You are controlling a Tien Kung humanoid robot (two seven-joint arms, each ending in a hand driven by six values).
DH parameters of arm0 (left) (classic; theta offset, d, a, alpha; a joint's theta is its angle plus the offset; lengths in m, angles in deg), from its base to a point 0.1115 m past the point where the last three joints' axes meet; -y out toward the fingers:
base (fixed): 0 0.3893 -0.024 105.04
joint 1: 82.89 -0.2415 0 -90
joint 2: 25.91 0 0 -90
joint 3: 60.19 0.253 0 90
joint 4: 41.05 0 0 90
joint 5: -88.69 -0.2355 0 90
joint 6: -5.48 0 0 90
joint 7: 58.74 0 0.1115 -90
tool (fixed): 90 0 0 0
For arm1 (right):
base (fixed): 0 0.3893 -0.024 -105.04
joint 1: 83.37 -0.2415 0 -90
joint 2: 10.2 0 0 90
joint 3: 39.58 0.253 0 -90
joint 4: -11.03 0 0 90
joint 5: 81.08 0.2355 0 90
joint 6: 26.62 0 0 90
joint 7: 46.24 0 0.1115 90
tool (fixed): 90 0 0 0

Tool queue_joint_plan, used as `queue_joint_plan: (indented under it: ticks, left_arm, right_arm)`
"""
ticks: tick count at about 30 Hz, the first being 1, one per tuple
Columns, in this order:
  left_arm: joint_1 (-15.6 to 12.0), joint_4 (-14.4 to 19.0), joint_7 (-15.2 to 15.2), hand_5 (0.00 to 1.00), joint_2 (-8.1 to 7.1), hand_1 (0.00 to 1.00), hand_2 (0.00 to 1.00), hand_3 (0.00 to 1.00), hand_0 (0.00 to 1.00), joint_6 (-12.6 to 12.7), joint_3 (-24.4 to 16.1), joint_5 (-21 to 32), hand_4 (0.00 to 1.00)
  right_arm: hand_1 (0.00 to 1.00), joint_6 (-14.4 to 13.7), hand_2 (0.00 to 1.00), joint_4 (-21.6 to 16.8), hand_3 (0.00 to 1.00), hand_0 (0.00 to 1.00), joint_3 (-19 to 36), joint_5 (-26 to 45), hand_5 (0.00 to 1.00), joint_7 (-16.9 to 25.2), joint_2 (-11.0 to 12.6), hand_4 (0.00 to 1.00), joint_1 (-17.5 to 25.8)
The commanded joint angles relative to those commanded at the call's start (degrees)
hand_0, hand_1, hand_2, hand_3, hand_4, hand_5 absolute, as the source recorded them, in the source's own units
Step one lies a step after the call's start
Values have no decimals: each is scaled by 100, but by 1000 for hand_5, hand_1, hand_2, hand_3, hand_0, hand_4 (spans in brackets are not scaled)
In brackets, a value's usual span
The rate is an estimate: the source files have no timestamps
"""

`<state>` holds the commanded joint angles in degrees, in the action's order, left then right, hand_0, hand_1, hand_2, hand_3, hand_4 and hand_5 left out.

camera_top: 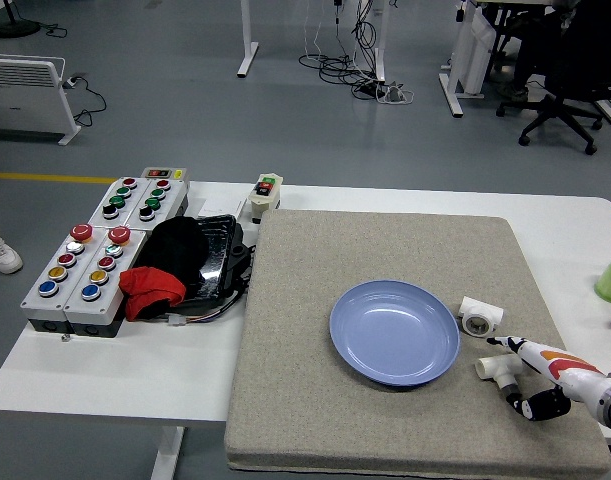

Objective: Pick pipe place plate twice

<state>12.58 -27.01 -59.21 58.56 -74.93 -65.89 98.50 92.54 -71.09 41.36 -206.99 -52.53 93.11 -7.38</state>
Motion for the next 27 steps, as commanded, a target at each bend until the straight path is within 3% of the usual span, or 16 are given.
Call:
queue_joint_plan:
  ticks: [1,2,13,14,26,27]
  left_arm:
    - [0,0,-2,998,0,583,601,612,626,0,-3,-6,303]
    - [-1,0,4,998,0,584,602,613,626,-1,8,10,303]
    - [19,3,10,998,2,585,602,612,626,-2,25,23,302]
    - [20,2,6,998,5,586,603,612,626,0,18,20,301]
    - [31,1,9,998,8,586,605,612,626,-6,34,45,301]
    - [32,1,11,998,6,586,603,612,626,-7,41,49,301]
  right_arm:
    - [932,0,998,3,932,986,-2,-1,45,2,-1,663,-3]
    - [906,5,968,14,865,966,0,-5,10,6,-5,630,-19]
    - [898,224,964,54,836,958,97,37,31,1,3,645,-67]
    - [854,227,897,60,801,918,96,40,31,1,0,636,-74]
    - [822,301,851,140,782,885,86,70,16,-70,-44,624,-144]
    - [690,298,705,146,738,810,87,82,2,-79,-49,581,-145]
